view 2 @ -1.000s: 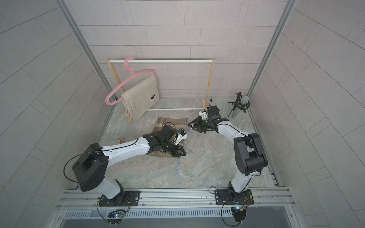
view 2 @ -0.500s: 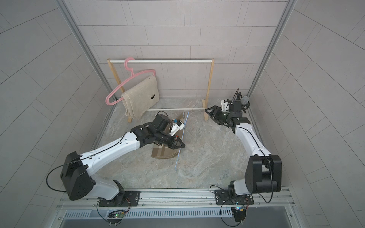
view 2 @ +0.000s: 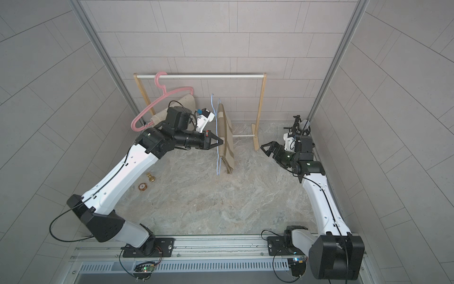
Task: Hang the scarf on the hanger
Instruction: Place the hanger at the clothesline.
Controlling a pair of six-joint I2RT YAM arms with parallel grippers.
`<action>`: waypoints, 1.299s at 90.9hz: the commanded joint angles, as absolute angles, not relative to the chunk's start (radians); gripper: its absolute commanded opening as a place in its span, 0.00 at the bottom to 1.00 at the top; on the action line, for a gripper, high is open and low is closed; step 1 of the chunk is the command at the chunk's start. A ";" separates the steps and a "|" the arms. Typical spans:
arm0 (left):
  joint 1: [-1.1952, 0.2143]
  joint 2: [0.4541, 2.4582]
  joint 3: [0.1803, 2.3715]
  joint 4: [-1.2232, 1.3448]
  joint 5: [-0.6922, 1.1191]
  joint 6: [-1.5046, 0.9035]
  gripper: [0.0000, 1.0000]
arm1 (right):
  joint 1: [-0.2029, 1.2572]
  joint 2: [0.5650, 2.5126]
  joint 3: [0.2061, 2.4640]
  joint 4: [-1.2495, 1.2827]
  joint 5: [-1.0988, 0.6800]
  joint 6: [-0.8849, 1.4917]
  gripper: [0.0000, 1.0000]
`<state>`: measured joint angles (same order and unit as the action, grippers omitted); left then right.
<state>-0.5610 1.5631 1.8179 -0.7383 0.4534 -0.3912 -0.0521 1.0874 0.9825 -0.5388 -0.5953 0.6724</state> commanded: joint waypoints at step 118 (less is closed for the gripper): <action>-0.303 2.161 2.561 -0.825 0.586 -0.348 0.00 | -0.074 1.009 0.943 -0.575 -0.553 0.640 1.00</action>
